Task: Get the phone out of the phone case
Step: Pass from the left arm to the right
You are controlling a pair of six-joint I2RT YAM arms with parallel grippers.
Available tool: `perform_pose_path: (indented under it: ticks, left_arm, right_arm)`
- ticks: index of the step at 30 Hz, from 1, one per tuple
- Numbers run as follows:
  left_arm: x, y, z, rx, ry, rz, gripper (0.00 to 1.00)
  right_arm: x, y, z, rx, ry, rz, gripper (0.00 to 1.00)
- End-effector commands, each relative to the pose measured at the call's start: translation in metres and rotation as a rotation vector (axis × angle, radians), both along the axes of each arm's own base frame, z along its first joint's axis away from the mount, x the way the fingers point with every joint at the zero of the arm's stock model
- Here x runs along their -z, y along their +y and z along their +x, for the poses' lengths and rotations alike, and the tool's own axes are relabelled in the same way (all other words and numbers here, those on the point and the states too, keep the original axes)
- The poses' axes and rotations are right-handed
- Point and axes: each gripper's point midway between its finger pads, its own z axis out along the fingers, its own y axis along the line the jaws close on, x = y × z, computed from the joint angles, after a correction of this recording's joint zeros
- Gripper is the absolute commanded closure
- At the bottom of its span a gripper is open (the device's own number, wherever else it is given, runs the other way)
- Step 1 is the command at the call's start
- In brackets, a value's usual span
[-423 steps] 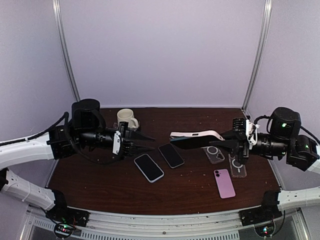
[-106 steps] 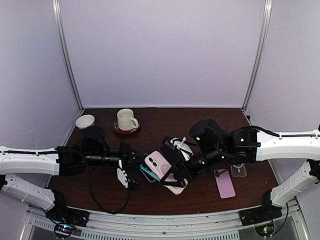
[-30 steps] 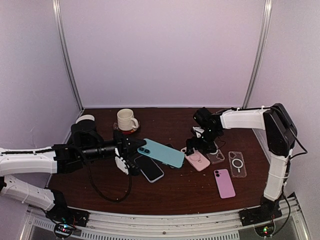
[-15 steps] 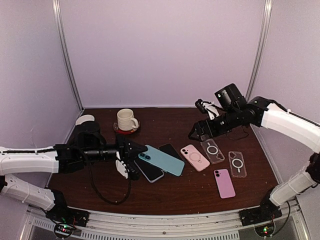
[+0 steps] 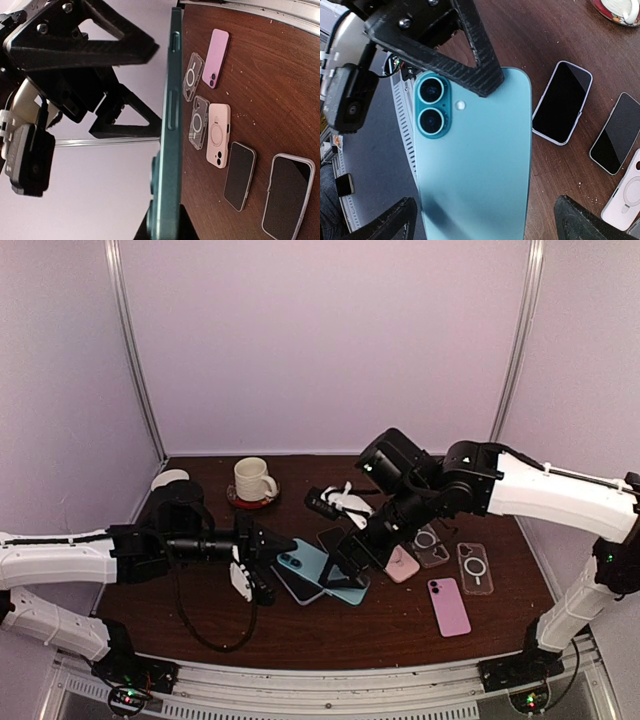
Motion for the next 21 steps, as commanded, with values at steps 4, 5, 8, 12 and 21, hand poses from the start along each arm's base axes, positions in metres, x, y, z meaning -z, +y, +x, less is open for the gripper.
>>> perform_pose_path:
  ticks: [4,5,8,12,21]
  left_arm:
    - [-0.031,-0.007,0.001,0.022,-0.031,-0.082,1.00]
    - [-0.032,-0.007,0.000,0.025,-0.030,-0.083,1.00]
    - [-0.032,-0.007,0.000,0.029,-0.030,-0.082,1.00]
    - [-0.031,-0.007,0.000,0.026,-0.031,-0.078,1.00]
    - [-0.029,-0.008,0.000,0.026,-0.032,-0.072,1.00]
  right_arm:
    - [0.009,0.006,0.007,0.013,-0.013,-0.077,0.00]
    - [0.010,0.008,0.005,0.007,-0.004,-0.076,0.00]
    - [0.013,0.014,-0.002,-0.013,0.020,-0.065,0.00]
    - [0.018,0.019,-0.010,-0.038,0.040,-0.066,0.01]
    - [0.018,0.024,-0.014,-0.044,0.055,-0.050,0.15]
